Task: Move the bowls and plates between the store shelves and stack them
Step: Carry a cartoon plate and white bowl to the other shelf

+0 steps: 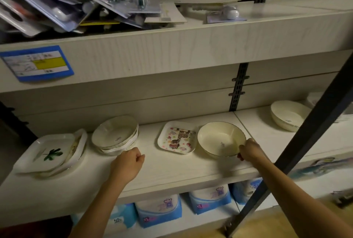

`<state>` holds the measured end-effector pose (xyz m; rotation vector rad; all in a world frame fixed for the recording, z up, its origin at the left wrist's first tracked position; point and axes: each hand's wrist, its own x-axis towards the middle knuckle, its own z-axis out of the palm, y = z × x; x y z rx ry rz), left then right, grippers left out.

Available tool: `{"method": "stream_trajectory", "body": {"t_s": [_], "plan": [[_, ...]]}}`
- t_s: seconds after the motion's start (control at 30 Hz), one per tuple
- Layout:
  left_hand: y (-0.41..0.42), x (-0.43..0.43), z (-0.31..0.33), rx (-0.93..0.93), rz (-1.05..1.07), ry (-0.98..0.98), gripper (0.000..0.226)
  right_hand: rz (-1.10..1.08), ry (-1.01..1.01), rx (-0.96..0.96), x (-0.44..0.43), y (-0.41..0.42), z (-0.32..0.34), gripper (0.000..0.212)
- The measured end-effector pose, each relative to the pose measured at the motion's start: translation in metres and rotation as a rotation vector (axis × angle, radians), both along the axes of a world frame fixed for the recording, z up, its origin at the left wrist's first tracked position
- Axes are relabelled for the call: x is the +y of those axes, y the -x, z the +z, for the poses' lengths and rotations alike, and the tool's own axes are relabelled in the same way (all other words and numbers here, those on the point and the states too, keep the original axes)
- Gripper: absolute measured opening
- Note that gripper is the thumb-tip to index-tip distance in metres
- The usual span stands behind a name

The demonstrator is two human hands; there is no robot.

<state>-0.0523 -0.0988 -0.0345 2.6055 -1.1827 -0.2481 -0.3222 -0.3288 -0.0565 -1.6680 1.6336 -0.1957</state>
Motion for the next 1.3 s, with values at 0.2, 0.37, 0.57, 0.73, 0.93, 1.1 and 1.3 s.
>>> {"method": "stream_trajectory", "body": {"t_s": [0.2, 0.37, 0.57, 0.73, 0.93, 1.1, 1.3], "plan": [[-0.005, -0.038, -0.014, 0.017, -0.014, 0.041, 0.029, 0.028, 0.083, -0.066, 0.031, 0.019, 0.023, 0.026], [0.005, -0.078, -0.026, 0.077, -0.004, 0.030, 0.041, 0.041, 0.130, -0.068, 0.057, 0.036, 0.042, 0.023], [-0.001, -0.107, -0.034, 0.082, 0.051, -0.145, 0.052, 0.030, 0.165, -0.054, 0.082, 0.055, 0.054, 0.010], [-0.002, -0.115, -0.042, 0.097, 0.024, -0.228, 0.037, 0.008, 0.197, -0.033, 0.090, 0.067, 0.054, 0.004], [0.000, -0.113, -0.042, 0.218, 0.066, -0.145, 0.031, -0.022, 0.194, -0.024, 0.090, 0.073, 0.051, 0.003], [-0.008, -0.094, -0.041, 0.255, 0.042, -0.026, 0.024, 0.001, 0.192, -0.046, 0.096, 0.075, 0.052, 0.003], [-0.004, -0.057, -0.018, 0.316, -0.011, 0.090, 0.009, 0.014, 0.234, -0.035, 0.105, 0.083, 0.049, 0.007]]}}
